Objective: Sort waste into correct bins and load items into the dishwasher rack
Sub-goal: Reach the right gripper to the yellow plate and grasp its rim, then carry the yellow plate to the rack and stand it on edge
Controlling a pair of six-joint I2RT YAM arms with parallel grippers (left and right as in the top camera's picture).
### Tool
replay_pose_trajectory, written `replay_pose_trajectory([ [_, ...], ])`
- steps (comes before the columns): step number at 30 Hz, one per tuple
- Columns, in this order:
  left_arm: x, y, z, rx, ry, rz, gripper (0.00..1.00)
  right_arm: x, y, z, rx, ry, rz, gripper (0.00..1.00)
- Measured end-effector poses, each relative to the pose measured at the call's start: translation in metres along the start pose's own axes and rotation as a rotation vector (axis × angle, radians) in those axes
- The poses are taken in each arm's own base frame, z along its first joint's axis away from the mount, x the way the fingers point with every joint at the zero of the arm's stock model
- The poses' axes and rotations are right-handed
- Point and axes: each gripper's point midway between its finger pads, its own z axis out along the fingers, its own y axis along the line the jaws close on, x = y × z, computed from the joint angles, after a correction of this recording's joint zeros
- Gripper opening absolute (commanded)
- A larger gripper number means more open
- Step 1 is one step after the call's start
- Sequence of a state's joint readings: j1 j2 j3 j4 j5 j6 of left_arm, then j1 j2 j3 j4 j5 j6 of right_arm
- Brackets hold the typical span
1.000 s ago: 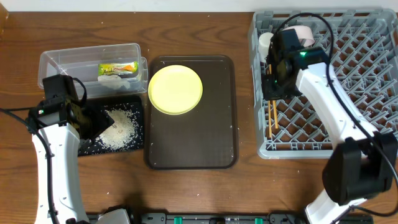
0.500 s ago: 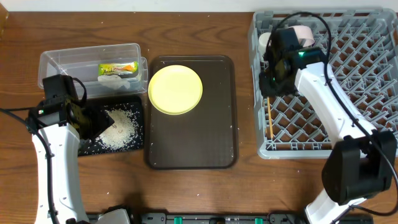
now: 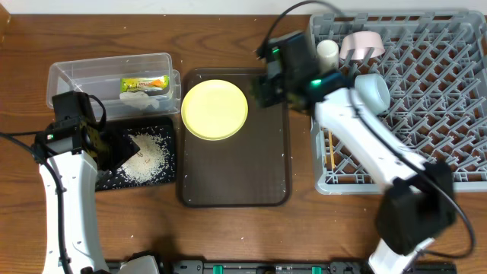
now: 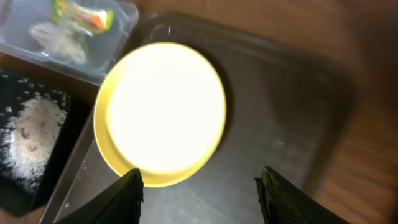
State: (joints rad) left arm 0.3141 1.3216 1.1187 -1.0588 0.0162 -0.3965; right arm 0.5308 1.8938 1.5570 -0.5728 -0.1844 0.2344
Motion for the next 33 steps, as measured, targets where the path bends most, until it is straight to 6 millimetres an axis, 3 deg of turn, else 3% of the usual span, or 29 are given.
replay_pose_trajectory([
  [6,0.0,0.0,0.0,0.0,0.0,0.0,0.85,0.035,0.0,0.07,0.063,0.081,0.054,0.59],
  [11,0.0,0.0,0.0,0.0,0.0,0.0,0.85,0.05,-0.009,0.104,0.097,0.095,0.127,0.56],
  [15,0.0,0.0,0.0,0.0,0.0,0.0,0.85,0.064,-0.019,0.121,0.128,0.124,0.188,0.38],
  [24,0.0,0.0,0.0,0.001,0.0,0.0,0.85,0.072,-0.029,0.12,0.18,0.148,0.238,0.03],
  [33,0.0,0.0,0.0,0.0,0.0,0.0,0.85,0.058,-0.061,0.095,0.218,0.146,0.214,0.01],
])
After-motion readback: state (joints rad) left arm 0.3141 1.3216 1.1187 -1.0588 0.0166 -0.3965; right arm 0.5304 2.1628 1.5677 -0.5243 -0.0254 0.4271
